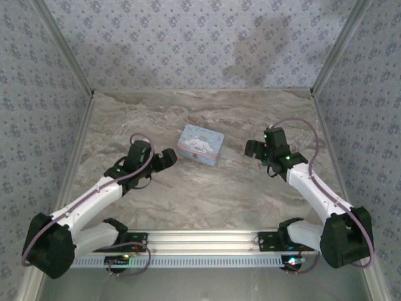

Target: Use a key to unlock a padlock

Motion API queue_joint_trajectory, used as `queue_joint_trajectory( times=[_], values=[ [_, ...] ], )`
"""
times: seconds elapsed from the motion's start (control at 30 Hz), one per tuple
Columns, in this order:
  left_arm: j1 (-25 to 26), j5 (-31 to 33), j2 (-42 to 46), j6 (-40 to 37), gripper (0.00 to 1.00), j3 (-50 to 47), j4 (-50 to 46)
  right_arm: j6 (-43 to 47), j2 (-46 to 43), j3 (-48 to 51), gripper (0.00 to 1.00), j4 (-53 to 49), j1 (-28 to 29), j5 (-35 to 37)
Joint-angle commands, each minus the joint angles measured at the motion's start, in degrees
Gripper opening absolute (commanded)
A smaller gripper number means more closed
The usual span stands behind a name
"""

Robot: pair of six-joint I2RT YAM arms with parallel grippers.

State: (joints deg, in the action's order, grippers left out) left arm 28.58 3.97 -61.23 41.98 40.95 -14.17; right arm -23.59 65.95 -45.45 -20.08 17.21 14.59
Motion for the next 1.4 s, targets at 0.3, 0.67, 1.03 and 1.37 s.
queue_joint_trajectory(
  times=[0.3, 0.67, 1.03, 1.37],
  values=[
    [-15.60, 20.25, 6.86, -33.85, 0.98, -7.57, 13.09, 19.30, -4.23, 14.06, 1.00, 29.65, -0.46, 26.37],
    [-25.96, 15.77, -12.23, -35.44, 0.98, -20.61, 50.30, 20.43, 8.57, 25.59, 1.00, 57.74, -7.70, 20.18],
    [-25.83, 12.73, -27.16, -39.89, 0.98, -19.10, 65.53, 22.70, 20.39, 26.40, 1.00, 71.47, -15.93, -0.51],
    [-26.51, 12.17, -26.75, -39.11, 0.98, -18.74, 64.09, 23.70, 22.00, 24.36, 1.00, 70.03, -16.10, -1.45]
  ],
)
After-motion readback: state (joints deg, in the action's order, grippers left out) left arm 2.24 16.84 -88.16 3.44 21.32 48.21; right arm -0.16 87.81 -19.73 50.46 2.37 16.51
